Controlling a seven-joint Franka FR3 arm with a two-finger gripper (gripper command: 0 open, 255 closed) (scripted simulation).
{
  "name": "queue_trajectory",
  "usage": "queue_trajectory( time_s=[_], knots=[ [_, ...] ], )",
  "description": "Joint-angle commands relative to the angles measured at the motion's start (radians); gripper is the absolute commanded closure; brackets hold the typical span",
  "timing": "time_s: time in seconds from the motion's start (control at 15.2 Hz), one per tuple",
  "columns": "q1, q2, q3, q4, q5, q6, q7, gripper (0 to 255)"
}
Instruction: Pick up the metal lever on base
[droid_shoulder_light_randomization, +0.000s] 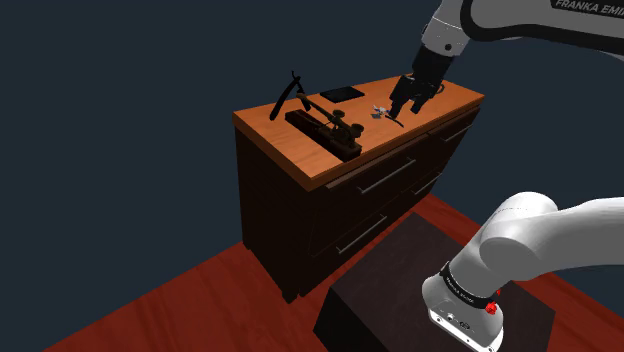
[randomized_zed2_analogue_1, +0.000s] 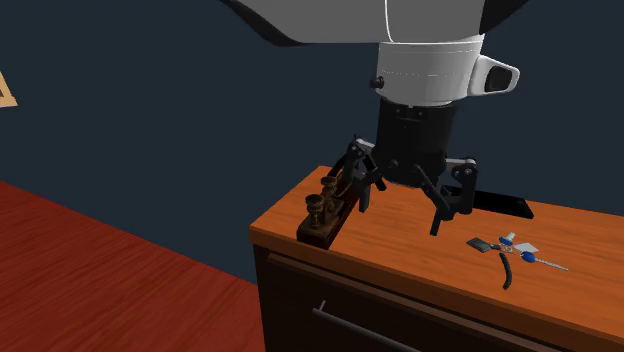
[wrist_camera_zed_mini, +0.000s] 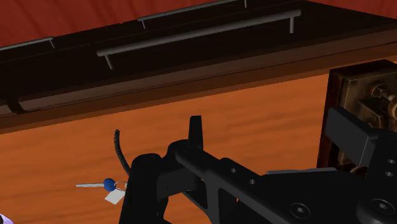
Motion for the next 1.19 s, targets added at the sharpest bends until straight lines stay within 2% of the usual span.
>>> queue_trajectory(
  time_s=[0.0, 0.53, 0.99, 1.12],
  knots=[
    [0.000, 0.000, 0.000, 0.000, 0.000, 0.000, 0.000, 0],
    [0.036, 0.307, 0.121, 0.246, 0.031, -0.011, 0.151, 0],
    [0.065, 0.601, 0.206, 0.536, 0.012, -0.074, 0.282, 0],
    [0.065, 0.600, 0.206, 0.521, 0.012, -0.060, 0.282, 0]
  ],
)
